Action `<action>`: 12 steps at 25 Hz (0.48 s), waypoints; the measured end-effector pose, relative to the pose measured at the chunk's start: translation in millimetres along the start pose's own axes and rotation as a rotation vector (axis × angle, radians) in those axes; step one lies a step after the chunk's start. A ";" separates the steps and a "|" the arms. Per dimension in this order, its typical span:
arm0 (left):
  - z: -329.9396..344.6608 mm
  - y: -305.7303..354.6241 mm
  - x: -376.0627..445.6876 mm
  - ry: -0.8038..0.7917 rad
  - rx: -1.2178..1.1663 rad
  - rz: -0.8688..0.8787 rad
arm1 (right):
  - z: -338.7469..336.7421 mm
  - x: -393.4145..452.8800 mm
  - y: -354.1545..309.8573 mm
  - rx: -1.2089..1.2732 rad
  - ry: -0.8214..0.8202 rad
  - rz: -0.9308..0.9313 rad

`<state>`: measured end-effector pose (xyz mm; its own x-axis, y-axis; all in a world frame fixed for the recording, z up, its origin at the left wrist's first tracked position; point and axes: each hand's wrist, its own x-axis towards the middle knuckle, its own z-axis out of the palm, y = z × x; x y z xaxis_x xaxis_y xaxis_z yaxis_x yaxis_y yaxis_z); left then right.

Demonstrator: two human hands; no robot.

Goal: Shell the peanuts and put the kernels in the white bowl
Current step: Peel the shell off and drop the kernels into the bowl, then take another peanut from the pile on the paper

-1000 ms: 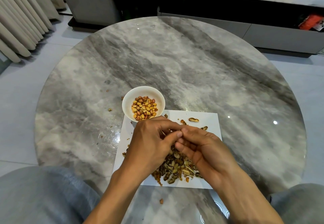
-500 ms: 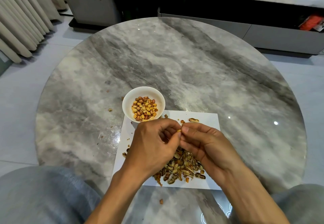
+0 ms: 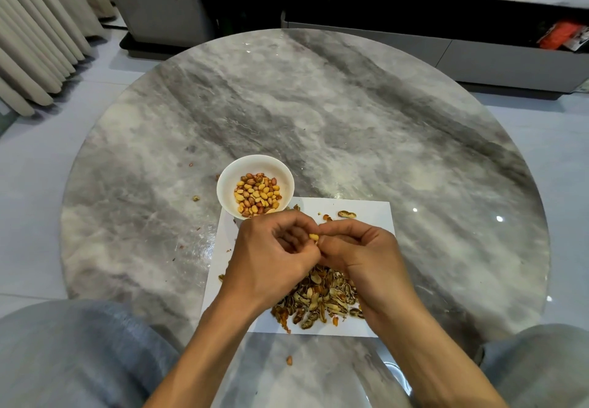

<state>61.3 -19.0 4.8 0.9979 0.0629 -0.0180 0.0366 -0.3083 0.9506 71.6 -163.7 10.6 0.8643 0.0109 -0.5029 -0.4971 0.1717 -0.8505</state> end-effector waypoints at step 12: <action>-20.0 3.0 12.9 0.240 0.297 0.105 | -60.6 16.4 -47.3 -1.129 0.141 -0.240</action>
<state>73.2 -0.1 13.6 0.9572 0.2259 0.1807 -0.0155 -0.5836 0.8119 104.6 -231.3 33.3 0.9645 -0.0246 -0.2629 -0.1693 -0.8217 -0.5442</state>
